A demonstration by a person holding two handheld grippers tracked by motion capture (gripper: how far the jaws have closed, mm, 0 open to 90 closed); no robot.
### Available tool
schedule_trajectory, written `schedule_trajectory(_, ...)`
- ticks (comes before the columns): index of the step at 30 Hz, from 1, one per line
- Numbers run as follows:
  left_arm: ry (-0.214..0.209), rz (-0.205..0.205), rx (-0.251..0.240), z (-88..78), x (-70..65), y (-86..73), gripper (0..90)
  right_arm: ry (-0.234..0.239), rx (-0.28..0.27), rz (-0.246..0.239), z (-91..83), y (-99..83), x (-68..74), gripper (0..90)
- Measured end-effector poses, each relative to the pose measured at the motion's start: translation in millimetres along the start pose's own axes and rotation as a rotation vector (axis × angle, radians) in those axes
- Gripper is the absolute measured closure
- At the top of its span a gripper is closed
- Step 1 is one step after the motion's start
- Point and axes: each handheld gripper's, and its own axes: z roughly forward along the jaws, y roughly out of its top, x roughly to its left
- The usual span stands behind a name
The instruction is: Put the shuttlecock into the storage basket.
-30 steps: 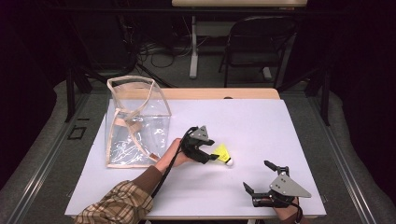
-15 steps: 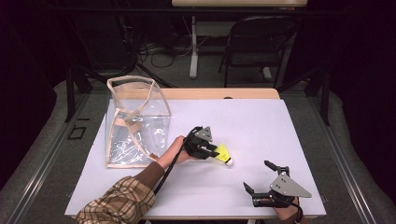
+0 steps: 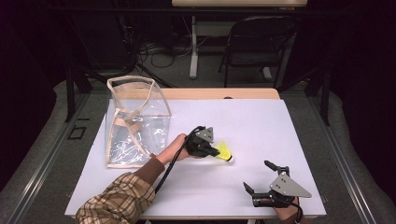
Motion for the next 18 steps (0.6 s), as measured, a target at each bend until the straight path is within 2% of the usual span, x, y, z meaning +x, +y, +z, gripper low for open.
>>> schedule_trajectory(18, 0.04, 0.06, -0.028, -15.8, -11.9, 15.6, 89.4, -0.002, -0.003, 0.001, -0.1, 0.1, 0.0, 0.1)
